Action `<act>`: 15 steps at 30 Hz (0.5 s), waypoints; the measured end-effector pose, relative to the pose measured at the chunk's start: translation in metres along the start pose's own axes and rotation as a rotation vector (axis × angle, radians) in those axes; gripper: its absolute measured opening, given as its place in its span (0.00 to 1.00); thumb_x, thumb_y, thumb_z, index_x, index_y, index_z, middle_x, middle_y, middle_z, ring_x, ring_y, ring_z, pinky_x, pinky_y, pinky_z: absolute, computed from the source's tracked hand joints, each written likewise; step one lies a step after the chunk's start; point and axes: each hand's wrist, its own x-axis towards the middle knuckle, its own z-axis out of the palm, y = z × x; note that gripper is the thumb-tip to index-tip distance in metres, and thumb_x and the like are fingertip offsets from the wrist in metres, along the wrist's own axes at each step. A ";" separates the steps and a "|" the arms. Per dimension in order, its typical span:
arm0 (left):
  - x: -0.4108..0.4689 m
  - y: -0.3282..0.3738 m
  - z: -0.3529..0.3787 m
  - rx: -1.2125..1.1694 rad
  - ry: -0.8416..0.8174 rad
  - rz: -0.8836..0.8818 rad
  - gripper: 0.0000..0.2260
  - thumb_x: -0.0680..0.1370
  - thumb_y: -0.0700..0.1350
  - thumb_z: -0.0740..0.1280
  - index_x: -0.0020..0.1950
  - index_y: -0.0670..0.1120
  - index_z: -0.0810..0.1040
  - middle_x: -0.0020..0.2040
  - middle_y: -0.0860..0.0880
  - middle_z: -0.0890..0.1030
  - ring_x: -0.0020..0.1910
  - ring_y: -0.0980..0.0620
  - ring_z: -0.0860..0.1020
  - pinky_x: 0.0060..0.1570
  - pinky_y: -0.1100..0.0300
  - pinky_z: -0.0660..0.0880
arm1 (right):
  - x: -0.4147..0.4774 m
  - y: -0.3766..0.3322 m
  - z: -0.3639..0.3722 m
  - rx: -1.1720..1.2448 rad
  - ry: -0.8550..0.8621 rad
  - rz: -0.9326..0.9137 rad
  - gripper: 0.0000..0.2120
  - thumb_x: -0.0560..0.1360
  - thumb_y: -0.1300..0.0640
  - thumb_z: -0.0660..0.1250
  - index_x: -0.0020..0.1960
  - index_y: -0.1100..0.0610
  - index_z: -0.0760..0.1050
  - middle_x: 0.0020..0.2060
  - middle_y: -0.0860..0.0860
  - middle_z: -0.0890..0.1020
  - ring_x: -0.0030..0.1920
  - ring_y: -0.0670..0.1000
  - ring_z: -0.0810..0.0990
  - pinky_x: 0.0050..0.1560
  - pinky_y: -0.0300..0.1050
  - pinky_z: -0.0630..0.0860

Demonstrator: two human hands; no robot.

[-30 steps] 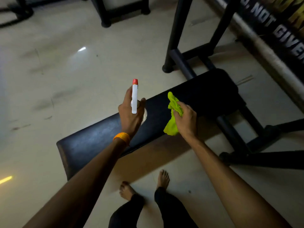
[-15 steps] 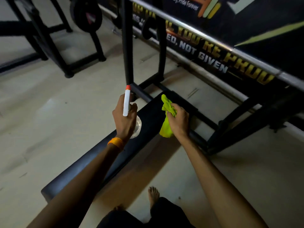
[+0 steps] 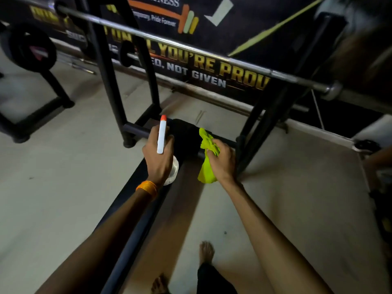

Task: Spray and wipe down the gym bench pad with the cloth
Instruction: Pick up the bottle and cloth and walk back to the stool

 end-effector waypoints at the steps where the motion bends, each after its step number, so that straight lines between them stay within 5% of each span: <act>1: -0.006 0.004 0.000 -0.008 -0.021 -0.005 0.09 0.80 0.37 0.67 0.58 0.47 0.79 0.46 0.53 0.81 0.43 0.61 0.79 0.48 0.63 0.77 | -0.009 0.001 -0.006 -0.003 0.019 0.004 0.17 0.74 0.60 0.71 0.62 0.56 0.80 0.59 0.55 0.84 0.61 0.59 0.81 0.59 0.48 0.75; 4: -0.027 0.021 0.003 -0.013 -0.088 0.028 0.10 0.79 0.40 0.67 0.55 0.55 0.77 0.44 0.60 0.78 0.42 0.66 0.78 0.47 0.68 0.75 | -0.036 0.008 -0.029 -0.053 0.074 0.054 0.18 0.75 0.58 0.71 0.64 0.54 0.80 0.60 0.53 0.84 0.61 0.58 0.80 0.58 0.47 0.74; 8: -0.061 0.041 0.011 -0.022 -0.177 0.039 0.12 0.79 0.41 0.67 0.53 0.61 0.76 0.42 0.59 0.78 0.40 0.64 0.78 0.46 0.60 0.77 | -0.075 0.023 -0.064 -0.077 0.139 0.111 0.18 0.76 0.57 0.71 0.65 0.53 0.79 0.61 0.54 0.83 0.62 0.59 0.80 0.56 0.48 0.75; 12: -0.106 0.050 0.019 0.016 -0.279 0.107 0.04 0.81 0.36 0.66 0.54 0.41 0.79 0.42 0.41 0.80 0.39 0.49 0.79 0.43 0.49 0.78 | -0.121 0.047 -0.097 -0.076 0.203 0.160 0.16 0.74 0.58 0.70 0.61 0.49 0.80 0.55 0.54 0.85 0.56 0.61 0.81 0.52 0.51 0.78; 15: -0.147 0.057 0.021 0.035 -0.337 0.131 0.06 0.81 0.34 0.66 0.56 0.41 0.79 0.43 0.38 0.80 0.41 0.43 0.79 0.43 0.48 0.77 | -0.163 0.070 -0.119 -0.073 0.218 0.205 0.16 0.73 0.56 0.70 0.60 0.48 0.80 0.55 0.52 0.85 0.55 0.59 0.81 0.49 0.48 0.77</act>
